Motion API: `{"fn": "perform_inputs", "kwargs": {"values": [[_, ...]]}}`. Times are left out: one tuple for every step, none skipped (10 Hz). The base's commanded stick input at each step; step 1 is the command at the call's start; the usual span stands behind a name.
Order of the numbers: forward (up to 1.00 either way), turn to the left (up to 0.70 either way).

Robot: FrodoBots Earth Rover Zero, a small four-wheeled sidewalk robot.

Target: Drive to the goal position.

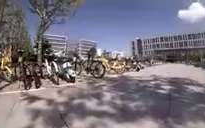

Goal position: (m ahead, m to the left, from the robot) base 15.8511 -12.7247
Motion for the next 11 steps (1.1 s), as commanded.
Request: {"fn": "perform_inputs", "kwargs": {"values": [[0.7, -0.32], [0.7, -0.32], [0.7, -0.32], [0.7, -0.32], [0.7, -0.32], [0.7, -0.32], [0.7, -0.32], [0.7, -0.32], [0.7, -0.32], [0.7, -0.32], [0.7, -0.32]]}}
